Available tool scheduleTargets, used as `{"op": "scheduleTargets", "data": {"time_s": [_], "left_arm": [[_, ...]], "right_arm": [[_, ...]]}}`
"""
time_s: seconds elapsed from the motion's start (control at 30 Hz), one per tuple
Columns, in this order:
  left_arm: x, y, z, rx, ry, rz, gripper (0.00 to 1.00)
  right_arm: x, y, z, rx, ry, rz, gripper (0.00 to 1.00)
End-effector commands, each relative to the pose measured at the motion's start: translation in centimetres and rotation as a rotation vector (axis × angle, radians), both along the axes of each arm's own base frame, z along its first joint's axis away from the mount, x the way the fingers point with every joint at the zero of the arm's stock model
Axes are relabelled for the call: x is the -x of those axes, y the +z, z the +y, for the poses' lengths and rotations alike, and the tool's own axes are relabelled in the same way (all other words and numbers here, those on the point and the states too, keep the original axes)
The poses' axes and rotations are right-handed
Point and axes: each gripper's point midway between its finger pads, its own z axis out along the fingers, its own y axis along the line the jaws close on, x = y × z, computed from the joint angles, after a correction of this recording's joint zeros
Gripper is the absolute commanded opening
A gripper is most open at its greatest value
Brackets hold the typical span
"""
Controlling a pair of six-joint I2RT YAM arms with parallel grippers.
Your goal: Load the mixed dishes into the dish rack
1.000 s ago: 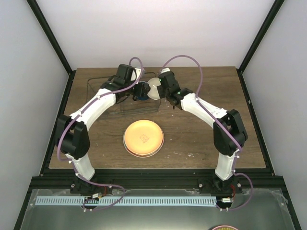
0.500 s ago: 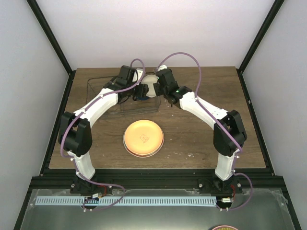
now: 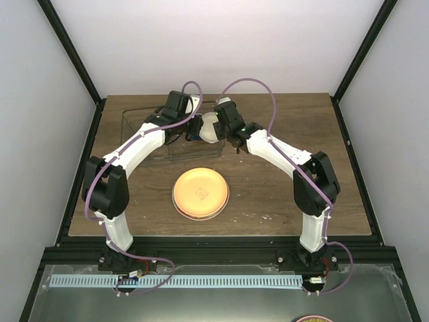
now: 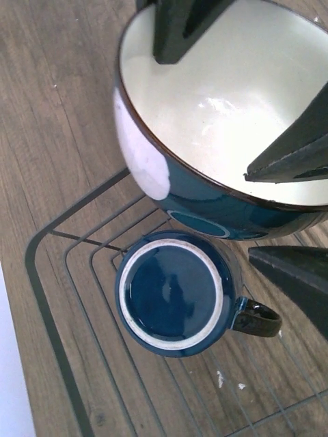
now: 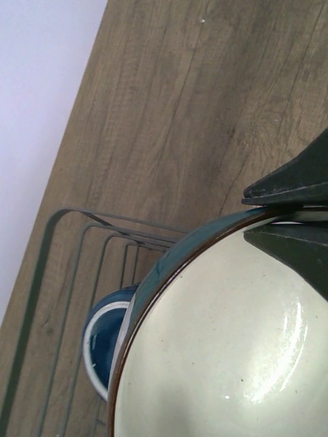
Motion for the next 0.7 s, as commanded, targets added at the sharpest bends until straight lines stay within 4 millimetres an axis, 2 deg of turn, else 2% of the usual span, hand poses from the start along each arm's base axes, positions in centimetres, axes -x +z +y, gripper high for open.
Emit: {"op": "scheduleTargets", "data": {"time_s": [0.0,0.17,0.43,0.47,0.6,0.67], "left_arm": [[-0.6,0.5,-0.3,-0.001,0.0,-0.018,0.25],[-0.6,0.2,-0.4,-0.002,0.0,-0.01,0.2],[-0.6,-0.6,-0.4,-0.009,-0.002,0.008,0.2],[-0.7,-0.7,-0.4,-0.011,-0.002,0.008,0.18],[-0.8,-0.7,-0.4,-0.013,-0.001,0.005,0.0],[-0.8,-0.8,-0.4,-0.016,0.0,0.007,0.0]], "right_arm": [[-1.2,3.8,0.8,-0.073,-0.033,-0.077,0.04],[-1.2,4.1,1.2,-0.078,-0.027,-0.081,0.04],[-1.2,5.2,2.0,-0.092,-0.002,-0.101,0.04],[-1.1,5.3,2.1,-0.096,0.001,-0.102,0.04],[-1.0,5.3,2.5,-0.096,0.012,-0.097,0.04],[-0.9,5.2,2.7,-0.097,0.019,-0.092,0.03]]}}
